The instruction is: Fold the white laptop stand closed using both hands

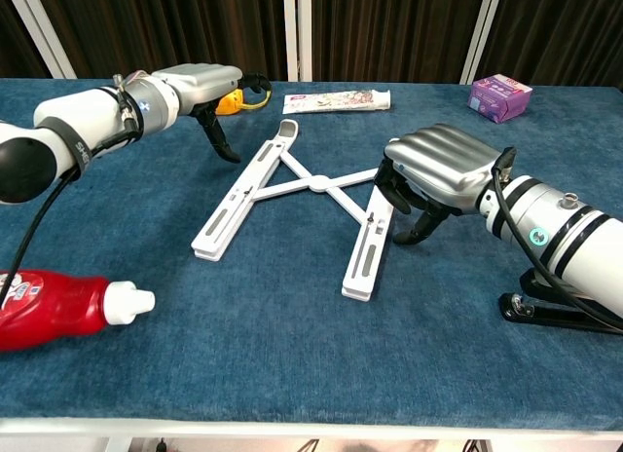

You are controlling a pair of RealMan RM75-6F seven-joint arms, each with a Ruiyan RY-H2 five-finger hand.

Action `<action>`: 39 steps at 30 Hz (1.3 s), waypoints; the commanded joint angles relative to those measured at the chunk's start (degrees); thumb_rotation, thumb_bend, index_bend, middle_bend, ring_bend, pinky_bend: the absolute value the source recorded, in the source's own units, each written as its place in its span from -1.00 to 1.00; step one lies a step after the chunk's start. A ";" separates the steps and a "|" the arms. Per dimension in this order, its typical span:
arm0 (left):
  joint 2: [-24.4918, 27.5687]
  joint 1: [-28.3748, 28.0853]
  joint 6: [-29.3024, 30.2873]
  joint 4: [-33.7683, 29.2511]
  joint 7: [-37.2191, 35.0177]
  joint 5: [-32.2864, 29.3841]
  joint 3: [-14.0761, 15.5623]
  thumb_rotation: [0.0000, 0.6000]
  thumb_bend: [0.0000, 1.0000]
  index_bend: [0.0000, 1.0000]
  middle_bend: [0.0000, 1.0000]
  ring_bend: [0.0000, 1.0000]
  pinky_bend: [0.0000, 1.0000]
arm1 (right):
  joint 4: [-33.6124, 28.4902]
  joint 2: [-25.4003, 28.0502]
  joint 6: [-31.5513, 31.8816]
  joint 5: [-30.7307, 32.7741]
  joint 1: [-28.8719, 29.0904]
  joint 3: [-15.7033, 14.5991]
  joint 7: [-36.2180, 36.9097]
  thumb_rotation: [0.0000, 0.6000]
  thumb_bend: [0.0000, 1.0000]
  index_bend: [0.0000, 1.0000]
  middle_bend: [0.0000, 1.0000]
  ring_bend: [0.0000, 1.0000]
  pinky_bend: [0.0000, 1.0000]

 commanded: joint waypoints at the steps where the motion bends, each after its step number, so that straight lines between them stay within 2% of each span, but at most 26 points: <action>1: -0.28 -0.04 -0.25 0.04 -1.06 -0.03 0.10 1.00 -1.00 -0.83 -0.84 -0.86 -0.76 | 0.11 -0.07 0.13 -0.01 -0.01 -0.05 0.05 1.00 -0.95 0.67 0.75 0.91 1.00; 12: -0.82 -0.16 -0.31 -1.11 -4.18 1.35 1.50 1.00 -1.00 -0.83 -0.84 -0.86 -0.76 | 1.55 -1.35 1.47 -0.02 0.15 0.31 -0.79 1.00 -0.95 0.68 0.75 0.92 1.00; 23: 0.89 0.50 0.23 -7.04 -8.45 2.90 2.77 1.00 -1.00 -0.83 -0.84 -0.86 -0.76 | 4.78 -4.02 3.22 -0.66 0.61 0.72 0.47 1.00 -0.95 0.68 0.75 0.92 1.00; 39: 2.99 1.23 -1.20 -15.26 -9.17 2.06 3.10 1.00 -1.00 -0.83 -0.86 -0.86 -0.76 | 7.59 -6.91 4.22 -1.10 2.23 1.87 2.23 1.00 -0.95 0.68 0.75 0.92 1.00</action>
